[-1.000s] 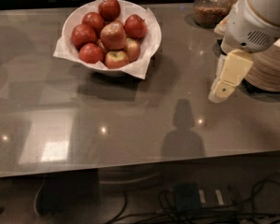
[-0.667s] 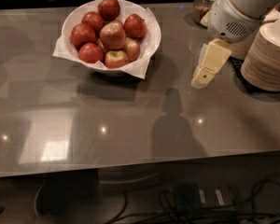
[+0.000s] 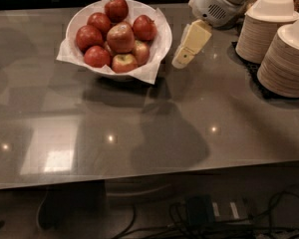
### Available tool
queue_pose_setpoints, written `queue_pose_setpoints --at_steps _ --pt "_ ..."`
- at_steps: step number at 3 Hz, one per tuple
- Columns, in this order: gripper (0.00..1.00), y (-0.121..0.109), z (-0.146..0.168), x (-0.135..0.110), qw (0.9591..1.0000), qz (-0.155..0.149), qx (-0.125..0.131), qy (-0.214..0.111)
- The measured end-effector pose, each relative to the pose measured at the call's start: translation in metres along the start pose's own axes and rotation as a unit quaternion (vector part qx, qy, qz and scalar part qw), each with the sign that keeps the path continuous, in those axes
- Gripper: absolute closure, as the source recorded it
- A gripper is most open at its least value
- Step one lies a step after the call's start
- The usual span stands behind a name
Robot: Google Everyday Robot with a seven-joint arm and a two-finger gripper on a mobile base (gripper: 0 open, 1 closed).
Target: Pick apple from white bowl
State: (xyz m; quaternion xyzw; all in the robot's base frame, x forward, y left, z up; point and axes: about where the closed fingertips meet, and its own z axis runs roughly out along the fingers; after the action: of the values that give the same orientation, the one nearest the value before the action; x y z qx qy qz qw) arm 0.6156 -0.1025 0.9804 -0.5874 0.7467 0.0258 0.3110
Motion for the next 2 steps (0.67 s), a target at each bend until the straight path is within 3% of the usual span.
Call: queue_pose_setpoints --at_steps 1,2 --pt "0.00 -0.014 0.017 -0.026 0.9995 -0.004 0.000 -0.030" --pt "0.00 -0.028 0.048 -0.059 0.9972 -0.009 -0.016 -0.073"
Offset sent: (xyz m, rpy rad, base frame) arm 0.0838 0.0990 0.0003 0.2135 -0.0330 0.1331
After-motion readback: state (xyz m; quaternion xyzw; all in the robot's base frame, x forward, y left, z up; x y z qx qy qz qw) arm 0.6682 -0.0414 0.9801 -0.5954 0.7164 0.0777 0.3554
